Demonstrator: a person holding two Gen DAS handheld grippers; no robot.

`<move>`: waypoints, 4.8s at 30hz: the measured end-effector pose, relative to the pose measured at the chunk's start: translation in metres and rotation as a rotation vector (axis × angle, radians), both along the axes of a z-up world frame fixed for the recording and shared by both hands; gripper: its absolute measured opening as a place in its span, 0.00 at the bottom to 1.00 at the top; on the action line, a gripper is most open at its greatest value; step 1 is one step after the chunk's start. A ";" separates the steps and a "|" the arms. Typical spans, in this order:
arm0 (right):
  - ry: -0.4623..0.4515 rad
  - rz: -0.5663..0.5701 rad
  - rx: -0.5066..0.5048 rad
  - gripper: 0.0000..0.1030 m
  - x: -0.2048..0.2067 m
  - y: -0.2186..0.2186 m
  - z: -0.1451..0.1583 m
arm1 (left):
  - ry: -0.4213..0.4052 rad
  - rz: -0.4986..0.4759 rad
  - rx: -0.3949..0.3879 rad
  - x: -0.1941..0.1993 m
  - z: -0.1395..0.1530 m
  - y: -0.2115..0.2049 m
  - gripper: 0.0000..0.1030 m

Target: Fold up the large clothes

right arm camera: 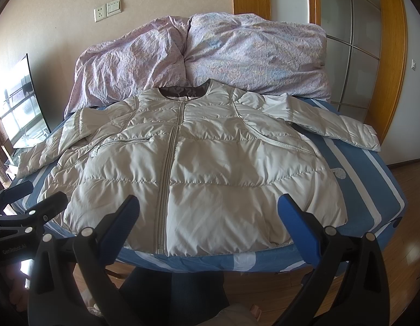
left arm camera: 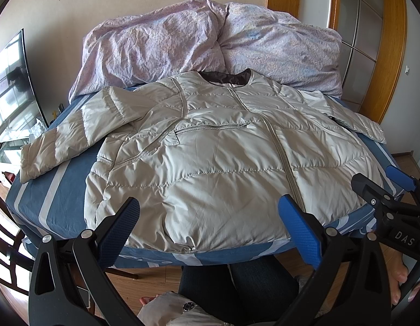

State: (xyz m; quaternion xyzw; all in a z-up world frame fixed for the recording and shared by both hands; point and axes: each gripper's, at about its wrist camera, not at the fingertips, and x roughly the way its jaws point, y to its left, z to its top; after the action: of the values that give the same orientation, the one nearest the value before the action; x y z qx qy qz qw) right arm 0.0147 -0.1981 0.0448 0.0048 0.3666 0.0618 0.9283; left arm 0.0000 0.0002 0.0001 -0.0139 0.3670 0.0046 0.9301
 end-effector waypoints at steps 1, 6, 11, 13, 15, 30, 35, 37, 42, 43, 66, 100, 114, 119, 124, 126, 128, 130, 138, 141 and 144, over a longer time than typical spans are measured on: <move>0.000 0.000 0.000 0.98 0.000 0.000 0.000 | 0.000 0.000 0.000 0.000 0.000 0.000 0.99; -0.001 0.000 0.000 0.98 0.000 0.000 0.000 | 0.000 0.000 0.000 0.000 0.000 0.000 0.99; 0.000 -0.001 0.001 0.98 0.000 -0.001 0.000 | -0.001 0.000 0.000 0.000 0.000 0.000 0.99; 0.000 -0.002 0.001 0.98 0.001 -0.001 0.000 | 0.000 0.000 0.000 0.000 0.000 0.000 0.99; -0.001 -0.003 0.002 0.98 0.000 0.000 -0.001 | 0.000 0.000 0.000 0.000 0.000 0.000 0.99; -0.067 -0.049 0.137 0.98 0.027 -0.037 -0.002 | 0.041 0.020 -0.014 0.032 -0.002 0.016 0.99; -0.026 -0.137 0.272 0.98 0.063 -0.080 -0.005 | 0.065 0.012 -0.080 0.057 0.000 0.036 0.99; -0.013 -0.184 0.312 0.98 0.077 -0.099 -0.008 | 0.078 0.014 -0.105 0.067 -0.001 0.044 0.99; 0.009 -0.303 0.402 0.98 0.116 -0.155 -0.014 | 0.120 -0.002 -0.189 0.098 -0.003 0.065 0.99; 0.020 -0.341 0.433 0.98 0.126 -0.170 -0.017 | 0.125 -0.008 -0.201 0.104 -0.004 0.068 0.99; 0.212 -0.915 0.850 0.44 0.228 -0.356 -0.130 | 0.104 -0.101 -0.258 0.231 0.001 0.068 0.99; 0.199 0.167 0.166 0.07 0.305 0.030 -0.063 | 0.271 -0.107 -0.928 0.331 -0.047 0.069 0.98; 0.216 0.221 -0.032 0.10 0.293 0.063 -0.087 | 0.388 -0.035 -0.907 0.358 -0.073 0.046 0.75; 0.155 0.240 -0.046 0.09 0.286 0.065 -0.069 | 0.354 -0.032 -0.890 0.354 -0.070 0.046 0.32; 0.196 0.309 -0.102 0.14 0.282 0.079 -0.073 | 0.312 -0.006 -0.824 0.339 -0.066 0.065 0.17; 0.218 0.322 -0.134 0.18 0.281 0.082 -0.078 | 0.348 0.027 -0.758 0.339 -0.079 0.063 0.17; 0.219 0.335 -0.085 0.30 0.280 0.075 -0.071 | 0.339 0.032 -0.709 0.338 -0.084 0.061 0.17; 0.172 0.297 -0.034 0.48 0.280 0.057 -0.057 | 0.328 0.029 -0.658 0.337 -0.083 0.060 0.18; 0.096 -0.081 -0.004 0.42 0.319 -0.050 -0.041 | 0.076 0.092 -0.429 0.316 -0.017 0.062 0.57; 0.117 -0.122 -0.012 0.42 0.334 -0.057 -0.052 | 0.086 -0.007 -0.443 0.330 -0.009 0.034 0.58; 0.158 -0.143 -0.029 0.42 0.345 -0.055 -0.071 | 0.164 -0.036 -0.408 0.349 -0.028 0.010 0.58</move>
State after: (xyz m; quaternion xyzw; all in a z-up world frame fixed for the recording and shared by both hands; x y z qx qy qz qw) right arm 0.3600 -0.2534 -0.0263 0.0222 0.4384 -0.0104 0.8985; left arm 0.3492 0.0099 -0.0282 -0.1949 0.4350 -0.0851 0.8749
